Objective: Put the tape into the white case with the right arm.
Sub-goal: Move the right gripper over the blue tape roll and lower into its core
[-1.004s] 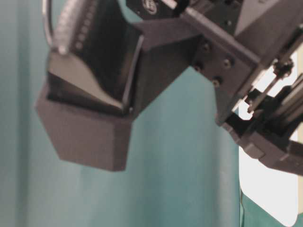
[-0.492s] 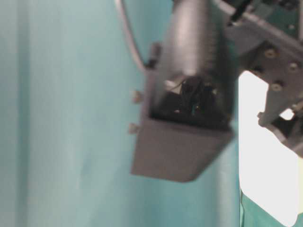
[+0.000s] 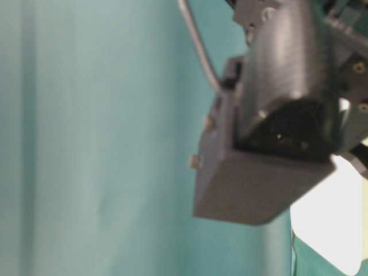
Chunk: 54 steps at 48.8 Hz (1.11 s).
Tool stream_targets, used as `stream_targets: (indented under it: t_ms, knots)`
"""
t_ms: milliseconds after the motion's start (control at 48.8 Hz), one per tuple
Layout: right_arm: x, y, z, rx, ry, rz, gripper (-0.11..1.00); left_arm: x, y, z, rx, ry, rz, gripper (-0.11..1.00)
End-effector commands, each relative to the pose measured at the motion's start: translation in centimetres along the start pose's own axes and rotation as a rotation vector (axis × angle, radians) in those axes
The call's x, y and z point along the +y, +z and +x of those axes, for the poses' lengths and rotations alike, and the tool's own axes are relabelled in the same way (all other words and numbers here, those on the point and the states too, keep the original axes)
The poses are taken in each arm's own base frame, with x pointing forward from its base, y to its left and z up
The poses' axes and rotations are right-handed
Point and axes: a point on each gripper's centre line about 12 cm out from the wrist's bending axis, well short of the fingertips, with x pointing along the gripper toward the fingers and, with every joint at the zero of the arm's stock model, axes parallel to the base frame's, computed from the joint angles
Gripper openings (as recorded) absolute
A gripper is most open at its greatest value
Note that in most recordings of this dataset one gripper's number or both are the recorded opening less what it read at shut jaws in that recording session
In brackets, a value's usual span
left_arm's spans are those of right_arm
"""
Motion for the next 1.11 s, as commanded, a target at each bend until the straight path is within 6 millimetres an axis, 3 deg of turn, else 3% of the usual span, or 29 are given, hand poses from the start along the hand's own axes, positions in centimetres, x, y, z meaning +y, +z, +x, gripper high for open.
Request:
stream_targets:
  t_ms: [0,123,205,410,512,860,1086]
  knots:
    - [-0.1,1.6,-0.7,-0.045,-0.002,-0.014,0.86,0.0,0.5,0.0,-0.013,0.002,-0.002,0.00]
    - [-0.1,1.6,-0.7,-0.045,-0.003,-0.017,0.84,0.0,0.5,0.0,-0.011,0.000,-0.002,0.00]
    - [-0.1,1.6,-0.7,-0.045,-0.003,-0.017,0.76,0.0,0.4,0.0,-0.009,0.000,-0.002,0.00]
    - [-0.1,1.4,-0.7,-0.032,-0.004,-0.015,0.20,0.0,0.5,0.0,-0.011,0.002,-0.002,0.00]
    - [0.1,1.3,-0.7,-0.017,-0.002,-0.019,0.02,0.0,0.5,0.0,-0.011,0.002,-0.002,0.00]
    - [0.1,1.2,-0.9,0.019,-0.006,-0.003,0.01,0.0,0.5,0.0,-0.011,0.000,-0.002,0.00]
    - [0.3,3.3,-3.5,-0.031,-0.005,-0.002,0.01,0.0,0.5,0.0,-0.011,0.002,-0.002,0.00]
